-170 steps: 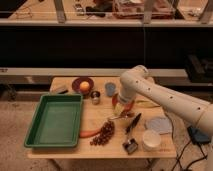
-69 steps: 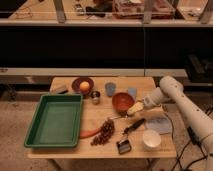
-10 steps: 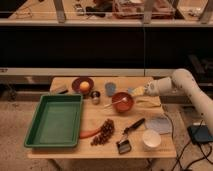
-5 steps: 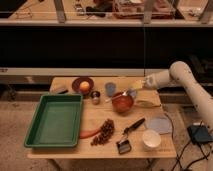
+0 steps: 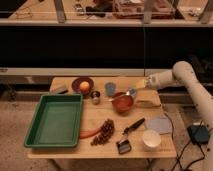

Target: Place fork in red bowl

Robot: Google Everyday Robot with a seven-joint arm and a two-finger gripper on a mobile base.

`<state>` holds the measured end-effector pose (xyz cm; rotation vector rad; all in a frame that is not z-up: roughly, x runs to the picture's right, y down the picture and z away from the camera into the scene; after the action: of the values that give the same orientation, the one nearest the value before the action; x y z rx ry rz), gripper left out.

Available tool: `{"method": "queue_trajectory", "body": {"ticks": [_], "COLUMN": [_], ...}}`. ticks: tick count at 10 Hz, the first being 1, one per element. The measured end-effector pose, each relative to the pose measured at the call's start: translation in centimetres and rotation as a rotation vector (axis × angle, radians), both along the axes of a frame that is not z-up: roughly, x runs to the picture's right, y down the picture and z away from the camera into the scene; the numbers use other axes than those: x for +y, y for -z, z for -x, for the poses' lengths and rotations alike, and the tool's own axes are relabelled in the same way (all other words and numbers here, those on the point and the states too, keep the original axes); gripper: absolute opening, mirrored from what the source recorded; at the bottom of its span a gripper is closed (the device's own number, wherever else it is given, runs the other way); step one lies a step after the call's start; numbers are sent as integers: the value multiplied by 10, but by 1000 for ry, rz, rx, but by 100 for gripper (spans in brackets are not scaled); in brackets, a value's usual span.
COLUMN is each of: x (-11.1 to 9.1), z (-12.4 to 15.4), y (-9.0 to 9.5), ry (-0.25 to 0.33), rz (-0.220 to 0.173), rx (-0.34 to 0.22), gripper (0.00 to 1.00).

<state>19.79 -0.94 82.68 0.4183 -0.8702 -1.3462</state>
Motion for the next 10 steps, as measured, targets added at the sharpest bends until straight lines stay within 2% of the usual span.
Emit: {"method": "queue_trajectory", "body": {"ticks": [7, 8, 10], "x": [5, 5, 5], "z": [-23, -25, -27], "y": [-1, -1, 0], "ry": [-38, -38, -31], "rz": [10, 11, 14], "rx": [32, 36, 40], "gripper": [0, 4, 22]}}
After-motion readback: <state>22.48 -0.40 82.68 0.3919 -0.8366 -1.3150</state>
